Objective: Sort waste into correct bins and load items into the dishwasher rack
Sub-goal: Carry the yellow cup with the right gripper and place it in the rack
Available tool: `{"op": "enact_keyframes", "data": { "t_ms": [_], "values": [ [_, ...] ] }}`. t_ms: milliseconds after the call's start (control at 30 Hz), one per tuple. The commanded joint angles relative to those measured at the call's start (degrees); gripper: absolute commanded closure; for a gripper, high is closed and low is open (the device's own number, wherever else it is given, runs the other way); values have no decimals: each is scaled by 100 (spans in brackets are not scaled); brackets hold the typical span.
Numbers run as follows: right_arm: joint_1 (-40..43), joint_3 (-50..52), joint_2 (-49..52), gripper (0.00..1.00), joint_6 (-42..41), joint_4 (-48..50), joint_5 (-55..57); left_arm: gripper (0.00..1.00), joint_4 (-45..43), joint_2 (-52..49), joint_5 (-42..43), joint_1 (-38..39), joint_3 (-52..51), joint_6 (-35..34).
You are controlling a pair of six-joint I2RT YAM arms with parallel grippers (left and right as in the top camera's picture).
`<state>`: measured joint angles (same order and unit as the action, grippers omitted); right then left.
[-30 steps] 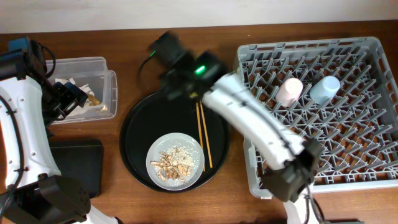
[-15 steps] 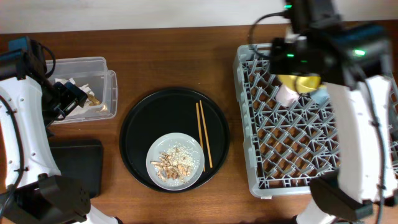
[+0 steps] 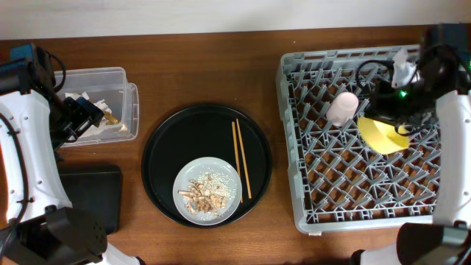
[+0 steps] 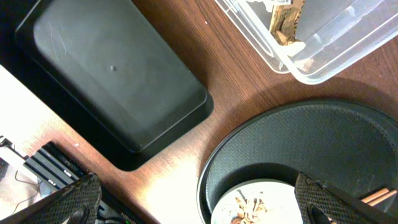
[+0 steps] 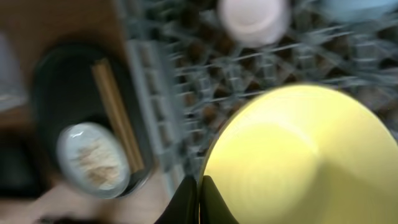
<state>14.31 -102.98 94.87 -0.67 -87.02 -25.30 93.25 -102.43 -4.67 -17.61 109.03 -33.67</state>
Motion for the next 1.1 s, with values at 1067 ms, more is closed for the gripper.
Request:
{"op": "enact_keyframes", "data": {
  "t_ms": [1067],
  "values": [
    [3543, 2693, 1394, 80, 1502, 1290, -3989, 1, 4, 57, -9, -20, 61, -37]
  ]
}}
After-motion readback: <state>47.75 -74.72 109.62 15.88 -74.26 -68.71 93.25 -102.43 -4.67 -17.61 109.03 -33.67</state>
